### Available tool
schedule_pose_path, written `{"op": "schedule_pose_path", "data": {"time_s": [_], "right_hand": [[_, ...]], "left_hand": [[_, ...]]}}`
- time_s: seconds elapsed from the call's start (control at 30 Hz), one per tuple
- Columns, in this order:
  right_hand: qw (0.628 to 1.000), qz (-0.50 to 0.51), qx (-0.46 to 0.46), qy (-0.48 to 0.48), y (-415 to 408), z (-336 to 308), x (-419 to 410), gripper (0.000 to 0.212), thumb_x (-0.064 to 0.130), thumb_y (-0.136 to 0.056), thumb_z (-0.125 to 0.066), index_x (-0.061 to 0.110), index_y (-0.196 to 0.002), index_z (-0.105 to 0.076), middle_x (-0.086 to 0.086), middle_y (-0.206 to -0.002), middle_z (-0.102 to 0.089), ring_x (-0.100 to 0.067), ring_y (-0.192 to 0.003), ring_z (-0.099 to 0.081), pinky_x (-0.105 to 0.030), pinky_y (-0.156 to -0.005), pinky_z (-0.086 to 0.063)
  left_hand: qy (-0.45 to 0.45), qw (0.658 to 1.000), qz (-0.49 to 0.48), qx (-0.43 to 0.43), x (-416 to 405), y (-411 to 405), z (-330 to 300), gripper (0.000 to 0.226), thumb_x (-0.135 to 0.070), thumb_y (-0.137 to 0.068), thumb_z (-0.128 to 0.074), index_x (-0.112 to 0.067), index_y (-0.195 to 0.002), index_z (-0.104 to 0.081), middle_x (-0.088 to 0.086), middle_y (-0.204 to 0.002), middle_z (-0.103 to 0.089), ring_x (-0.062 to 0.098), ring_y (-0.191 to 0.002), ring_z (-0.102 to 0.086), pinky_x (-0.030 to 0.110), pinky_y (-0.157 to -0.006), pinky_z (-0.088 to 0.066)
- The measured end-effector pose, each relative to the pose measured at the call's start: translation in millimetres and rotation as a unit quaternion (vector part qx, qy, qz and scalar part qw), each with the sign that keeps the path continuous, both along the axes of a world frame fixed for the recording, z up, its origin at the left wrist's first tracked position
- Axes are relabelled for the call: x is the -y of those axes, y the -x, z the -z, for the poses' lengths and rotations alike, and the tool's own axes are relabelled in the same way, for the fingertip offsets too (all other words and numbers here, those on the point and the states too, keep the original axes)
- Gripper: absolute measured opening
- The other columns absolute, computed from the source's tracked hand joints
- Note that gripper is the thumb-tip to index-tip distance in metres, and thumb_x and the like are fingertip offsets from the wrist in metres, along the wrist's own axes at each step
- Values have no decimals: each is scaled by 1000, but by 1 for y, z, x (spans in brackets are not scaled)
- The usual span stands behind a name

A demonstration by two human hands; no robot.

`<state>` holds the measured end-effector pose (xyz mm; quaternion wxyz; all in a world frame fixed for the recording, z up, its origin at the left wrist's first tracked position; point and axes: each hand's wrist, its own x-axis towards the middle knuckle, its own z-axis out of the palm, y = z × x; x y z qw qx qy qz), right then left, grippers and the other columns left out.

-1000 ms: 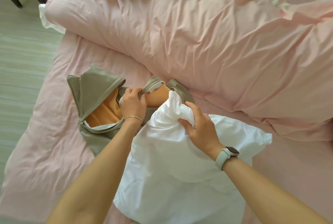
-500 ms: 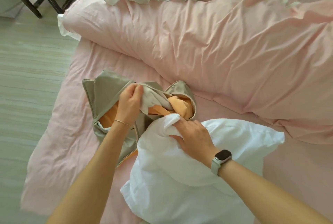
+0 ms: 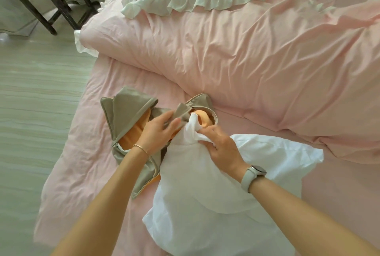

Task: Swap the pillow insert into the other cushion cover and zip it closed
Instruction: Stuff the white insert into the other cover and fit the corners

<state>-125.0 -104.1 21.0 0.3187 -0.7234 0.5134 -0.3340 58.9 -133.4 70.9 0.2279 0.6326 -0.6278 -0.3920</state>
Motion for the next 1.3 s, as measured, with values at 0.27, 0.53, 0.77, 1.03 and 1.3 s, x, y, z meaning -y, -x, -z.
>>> {"op": "schedule_pose_path", "data": {"time_s": [0.27,0.53,0.77,1.03,1.3], "right_hand": [[920,256,203,-217,-32,2,4,30,17,-78,-72,24,-83,-44,1,-86,-52,-16,-74,-51,-19,-65,-39],[981,-29,-191,-20,51,38,-5,66,59,-82,-40,29,-140,-27,-2,-142,-42,-20,-136,-29,-49,-110,-15],[903,-113,-360,-206,52,65,29,85,68,-81,-43,39,-146,4,-3,-154,-20,-23,-137,-22,-44,-106,-21],[920,-147,-147,-332,44,53,24,60,48,-89,-53,33,-143,-31,-6,-128,-55,-23,-121,-47,-30,-99,-33],[875,-106,-391,-265,109,91,56,86,81,-73,-22,39,-147,-4,0,-150,-32,-23,-138,-25,-52,-112,-6]], "left_hand": [[60,991,13,-122,-20,10,14,25,-16,-87,-53,-24,-111,-58,5,-109,-63,-11,-99,-54,6,-87,-38],[111,979,-8,170,-29,27,47,38,-27,-85,-61,-18,-121,-59,9,-91,-56,28,-86,-56,32,-65,-45],[-75,973,-3,217,-9,26,74,55,-46,-91,-46,-35,-142,-29,4,-140,-34,30,-120,-29,42,-101,-34],[-87,962,-22,259,-15,23,100,56,-41,-83,-60,-32,-133,-37,-5,-126,-52,23,-118,-31,40,-98,-24],[46,983,-47,169,-24,9,148,43,-29,-84,-49,-17,-126,-53,5,-104,-63,26,-88,-45,37,-80,-35]]}}
